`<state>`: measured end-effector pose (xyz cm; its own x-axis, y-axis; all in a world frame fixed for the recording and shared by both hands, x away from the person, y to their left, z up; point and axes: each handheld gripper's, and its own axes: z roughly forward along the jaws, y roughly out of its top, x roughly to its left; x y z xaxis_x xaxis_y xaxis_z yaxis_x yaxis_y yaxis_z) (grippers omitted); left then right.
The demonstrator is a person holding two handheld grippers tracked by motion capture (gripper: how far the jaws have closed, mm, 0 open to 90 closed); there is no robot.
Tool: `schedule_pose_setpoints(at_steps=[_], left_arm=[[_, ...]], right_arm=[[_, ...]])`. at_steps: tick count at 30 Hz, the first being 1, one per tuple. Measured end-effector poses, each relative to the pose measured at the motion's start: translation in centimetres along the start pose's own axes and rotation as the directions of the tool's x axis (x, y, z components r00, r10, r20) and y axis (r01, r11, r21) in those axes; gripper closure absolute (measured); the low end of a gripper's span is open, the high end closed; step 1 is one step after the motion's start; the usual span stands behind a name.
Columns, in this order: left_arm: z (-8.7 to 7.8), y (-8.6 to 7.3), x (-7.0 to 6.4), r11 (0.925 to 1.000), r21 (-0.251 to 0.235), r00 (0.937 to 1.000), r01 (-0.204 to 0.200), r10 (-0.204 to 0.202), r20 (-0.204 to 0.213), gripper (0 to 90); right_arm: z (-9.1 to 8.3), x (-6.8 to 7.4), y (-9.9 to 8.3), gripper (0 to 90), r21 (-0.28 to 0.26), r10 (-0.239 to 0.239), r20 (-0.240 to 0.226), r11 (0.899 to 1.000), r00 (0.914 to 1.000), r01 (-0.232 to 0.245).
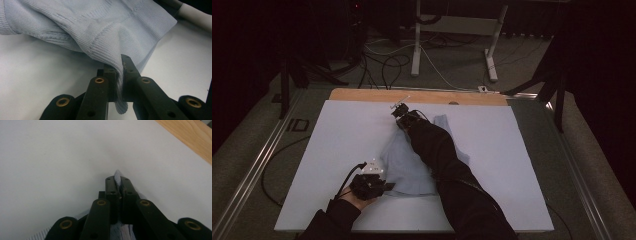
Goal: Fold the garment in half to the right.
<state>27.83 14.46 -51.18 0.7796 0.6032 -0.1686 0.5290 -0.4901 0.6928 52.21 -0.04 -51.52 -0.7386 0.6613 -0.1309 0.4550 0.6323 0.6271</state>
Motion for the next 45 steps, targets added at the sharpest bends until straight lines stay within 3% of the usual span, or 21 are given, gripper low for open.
schedule_pose_setpoints(at_steps=[7,27,45], left_arm=[[-0.1,0.4,-0.4,0.9998,-0.017,0.9999,-0.007,0.007,0.014,86.4],[-0.5,3.6,-2.4,0.9975,-0.032,0.9975,-0.062,0.063,0.031,86.5],[0.7,7.6,-4.8,0.9873,-0.026,0.9852,-0.156,0.158,0.067,86.6]], right_arm=[[-1.4,-0.3,0.6,87.4,-0.029,-0.023,0.016,0.999,0.9996,0.024],[-6.4,-2.5,0.7,87.4,-0.114,0.010,0.018,0.993,0.9998,-0.008],[-10.0,-5.2,-1.3,87.3,-0.169,0.059,0.045,0.984,0.9972,-0.051]])
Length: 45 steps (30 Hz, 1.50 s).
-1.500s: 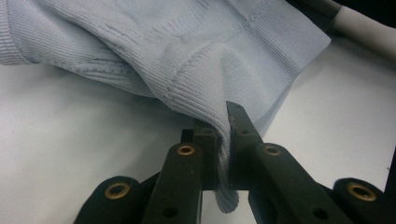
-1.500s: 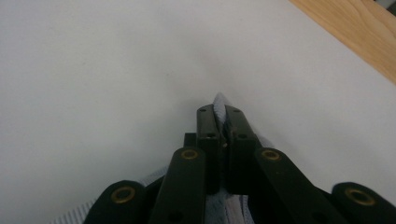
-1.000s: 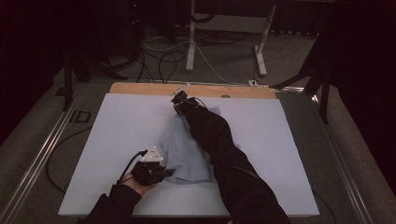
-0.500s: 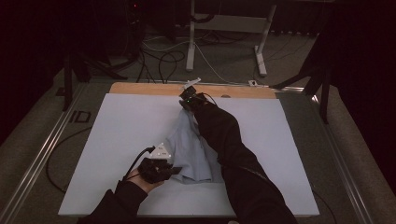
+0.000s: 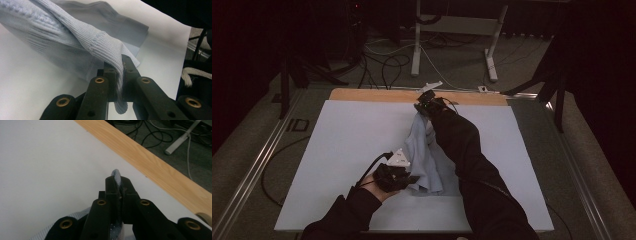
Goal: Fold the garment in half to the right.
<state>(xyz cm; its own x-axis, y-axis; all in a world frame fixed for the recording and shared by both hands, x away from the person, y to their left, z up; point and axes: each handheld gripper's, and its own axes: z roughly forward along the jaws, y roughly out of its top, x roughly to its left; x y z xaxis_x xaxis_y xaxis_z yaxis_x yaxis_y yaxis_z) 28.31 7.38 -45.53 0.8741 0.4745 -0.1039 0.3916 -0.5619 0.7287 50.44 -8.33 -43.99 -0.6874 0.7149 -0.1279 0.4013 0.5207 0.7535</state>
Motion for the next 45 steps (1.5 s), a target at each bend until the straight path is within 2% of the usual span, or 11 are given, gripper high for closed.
schedule_pose_setpoints(at_steps=[16,26,29,38,39,45], left_arm=[[3.2,2.8,-1.1,0.9990,0.016,0.9982,-0.041,0.040,0.044,86.6],[5.6,3.4,-1.2,0.9982,0.041,0.9974,-0.044,0.041,0.059,86.6],[6.3,3.4,-1.2,0.9981,0.051,0.9973,-0.033,0.030,0.067,86.6],[8.4,3.6,-1.5,0.9963,0.076,0.9965,-0.040,0.034,0.076,86.6],[8.5,3.6,-1.5,0.9962,0.079,0.9965,-0.038,0.031,0.078,86.6],[9.7,3.9,-1.7,0.9945,0.097,0.9963,-0.041,0.033,0.079,86.6]], right_arm=[[-1.8,-3.3,-2.9,87.2,-0.027,0.059,0.010,0.998,0.9982,-0.059],[-1.1,-4.3,-4.5,87.1,-0.024,0.075,-0.003,0.997,0.9971,-0.075],[-0.8,-4.5,-5.0,87.1,-0.026,0.097,-0.013,0.995,0.9952,-0.097],[-0.5,-5.0,-6.1,86.9,-0.027,0.100,-0.029,0.995,0.9946,-0.101],[-0.5,-5.2,-6.3,86.8,-0.032,0.112,-0.036,0.993,0.9930,-0.114],[-0.1,-5.7,-7.3,86.6,-0.014,0.126,-0.027,0.992,0.9916,-0.127]])
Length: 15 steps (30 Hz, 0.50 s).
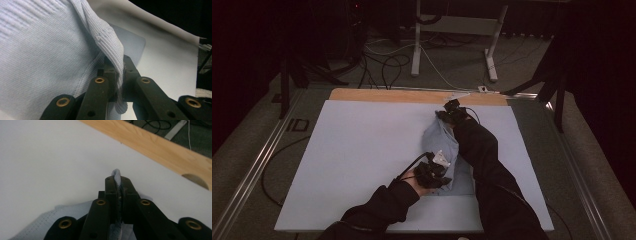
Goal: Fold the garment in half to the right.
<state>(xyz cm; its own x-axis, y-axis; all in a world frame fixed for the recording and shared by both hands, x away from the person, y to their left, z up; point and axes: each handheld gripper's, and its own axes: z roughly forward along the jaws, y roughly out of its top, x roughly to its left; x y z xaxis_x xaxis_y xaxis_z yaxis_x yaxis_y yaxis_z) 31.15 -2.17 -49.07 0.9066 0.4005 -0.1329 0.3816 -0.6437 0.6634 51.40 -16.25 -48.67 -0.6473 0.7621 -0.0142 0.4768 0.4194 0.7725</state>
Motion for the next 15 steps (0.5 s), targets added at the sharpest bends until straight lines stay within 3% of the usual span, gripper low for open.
schedule_pose_setpoints(at_steps=[8,15], left_arm=[[1.2,0.4,-0.1,0.9998,0.021,1.0000,-0.003,0.003,-0.002,86.6],[2.3,0.9,-0.2,0.9989,0.046,1.0000,-0.008,0.008,-0.003,86.6]], right_arm=[[0.0,-0.9,-1.0,84.7,0.013,0.002,-0.016,1.000,0.9999,-0.001],[-0.3,-1.4,-1.1,57.6,0.055,0.019,-0.037,0.998,0.9991,-0.017]])
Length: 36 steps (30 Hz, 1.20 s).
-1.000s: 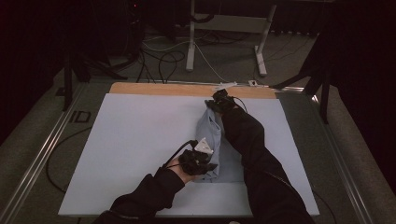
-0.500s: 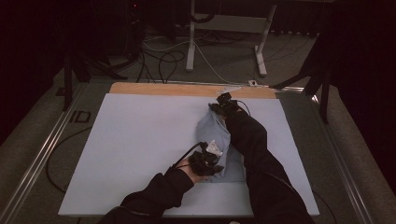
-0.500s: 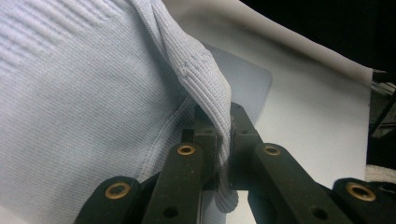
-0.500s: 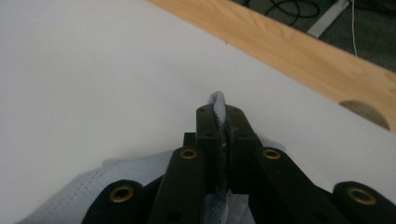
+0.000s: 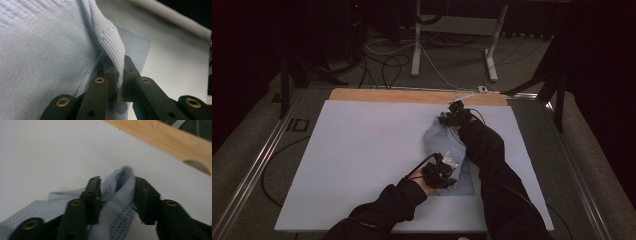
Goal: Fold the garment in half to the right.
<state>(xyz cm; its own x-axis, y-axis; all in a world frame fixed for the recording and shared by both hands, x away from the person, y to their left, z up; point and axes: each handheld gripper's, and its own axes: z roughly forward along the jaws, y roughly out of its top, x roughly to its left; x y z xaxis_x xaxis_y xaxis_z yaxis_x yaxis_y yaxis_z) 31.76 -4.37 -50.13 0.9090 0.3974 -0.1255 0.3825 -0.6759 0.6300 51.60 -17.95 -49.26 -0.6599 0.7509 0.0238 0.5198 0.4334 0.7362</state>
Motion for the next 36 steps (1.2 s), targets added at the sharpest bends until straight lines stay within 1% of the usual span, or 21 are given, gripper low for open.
schedule_pose_setpoints(at_steps=[1,2,3,6,7,8,9,10,11,15,16,18,19,20,21,22,23,25,31,34,36], left_arm=[[0.0,0.0,0.0,1.0000,0.000,1.0000,0.000,0.000,0.000,86.6],[0.3,0.1,-0.1,1.0000,0.002,1.0000,0.004,-0.004,-0.002,86.6],[0.4,0.2,0.0,1.0000,0.006,1.0000,-0.001,0.001,-0.003,86.6],[0.7,0.3,-0.1,1.0000,0.009,1.0000,0.003,-0.003,-0.005,86.5],[0.7,0.4,-0.1,0.9999,0.004,0.9999,0.010,-0.010,0.001,86.5],[0.7,0.4,-0.1,1.0000,0.008,1.0000,0.005,-0.005,0.004,86.4],[0.8,0.5,-0.2,0.9999,-0.002,0.9999,0.015,-0.015,0.008,86.3],[0.8,0.6,-0.2,0.9997,-0.005,0.9995,0.025,-0.025,0.017,86.0],[0.9,0.7,-0.3,0.9996,-0.004,0.9994,0.029,-0.029,0.020,85.9],[1.2,1.2,-0.8,0.9993,-0.014,0.9986,0.035,-0.035,0.040,84.0],[1.4,1.4,-0.9,0.9994,-0.015,0.9980,0.031,-0.030,0.055,82.0],[1.7,1.5,-1.4,0.9998,-0.014,0.9977,0.012,-0.011,0.067,76.0],[1.7,1.5,-1.4,0.9998,-0.014,0.9977,0.012,-0.011,0.067,72.8],[2.0,1.5,-1.7,0.9998,-0.016,0.9964,-0.008,0.009,0.084,72.8],[2.0,1.4,-1.8,0.9998,-0.018,0.9963,-0.009,0.010,0.086,66.1],[2.1,1.3,-1.8,0.9996,-0.029,0.9948,-0.008,0.010,0.102,64.3],[2.1,1.3,-1.8,0.9994,-0.032,0.9938,-0.009,0.013,0.110,60.8],[2.0,1.2,-1.8,0.9987,-0.047,0.9919,-0.022,0.028,0.124,58.0],[1.4,1.4,-2.4,0.9966,-0.069,0.9918,-0.045,0.053,0.117,48.9],[0.9,1.5,-2.3,0.9954,-0.091,0.9924,-0.030,0.041,0.116,47.5],[0.3,1.4,-2.1,0.9942,-0.103,0.9923,-0.032,0.044,0.116,45.6]], right_arm=[[0.0,0.0,0.0,57.6,0.000,0.000,0.000,1.000,1.0000,0.000],[-0.1,-0.2,0.0,54.9,0.012,0.006,-0.008,1.000,1.0000,-0.006],[-0.5,-0.3,0.0,48.4,0.021,-0.001,0.005,1.000,1.0000,0.001],[-1.1,-0.8,-0.1,35.7,0.027,0.012,-0.006,1.000,0.9999,-0.012],[-1.2,-0.9,-0.2,30.2,0.031,0.009,-0.009,0.999,0.9999,-0.008],[-1.4,-0.9,-0.2,23.9,0.028,0.010,-0.013,1.000,0.9999,-0.010],[-1.6,-1.1,-0.3,16.7,0.031,-0.003,-0.027,1.000,0.9996,0.003],[-1.8,-1.1,-0.4,13.8,0.031,0.001,-0.034,1.000,0.9994,0.000],[-2.0,-1.1,-0.5,14.9,0.025,0.004,-0.030,1.000,0.9995,-0.003],[-2.5,-1.3,-0.8,11.8,0.012,0.006,-0.034,1.000,0.9994,-0.005],[-2.7,-1.4,-0.8,11.6,0.000,0.009,-0.032,1.000,0.9994,-0.009],[-3.0,-1.4,-1.0,10.4,-0.016,0.020,-0.043,1.000,0.9989,-0.021],[-3.0,-1.4,-1.0,10.4,-0.016,0.020,-0.043,1.000,0.9989,-0.021],[-3.1,-1.4,-1.0,10.1,-0.024,0.016,-0.045,1.000,0.9989,-0.017],[-3.4,-1.4,-1.1,10.0,-0.035,0.019,-0.049,0.999,0.9986,-0.021],[-3.6,-1.4,-1.2,10.0,-0.040,0.021,-0.054,0.999,0.9983,-0.023],[-3.7,-1.4,-1.2,10.0,-0.045,0.019,-0.053,0.999,0.9984,-0.021],[-3.9,-1.5,-1.3,10.0,-0.047,0.015,-0.049,0.999,0.9987,-0.017],[-4.3,-1.7,-1.4,10.0,-0.045,0.016,-0.050,0.999,0.9986,-0.018],[-4.5,-1.6,-1.4,10.0,-0.054,0.018,-0.060,0.998,0.9980,-0.022],[-4.6,-1.5,-1.3,10.0,-0.053,0.009,-0.059,0.999,0.9982,-0.012]])
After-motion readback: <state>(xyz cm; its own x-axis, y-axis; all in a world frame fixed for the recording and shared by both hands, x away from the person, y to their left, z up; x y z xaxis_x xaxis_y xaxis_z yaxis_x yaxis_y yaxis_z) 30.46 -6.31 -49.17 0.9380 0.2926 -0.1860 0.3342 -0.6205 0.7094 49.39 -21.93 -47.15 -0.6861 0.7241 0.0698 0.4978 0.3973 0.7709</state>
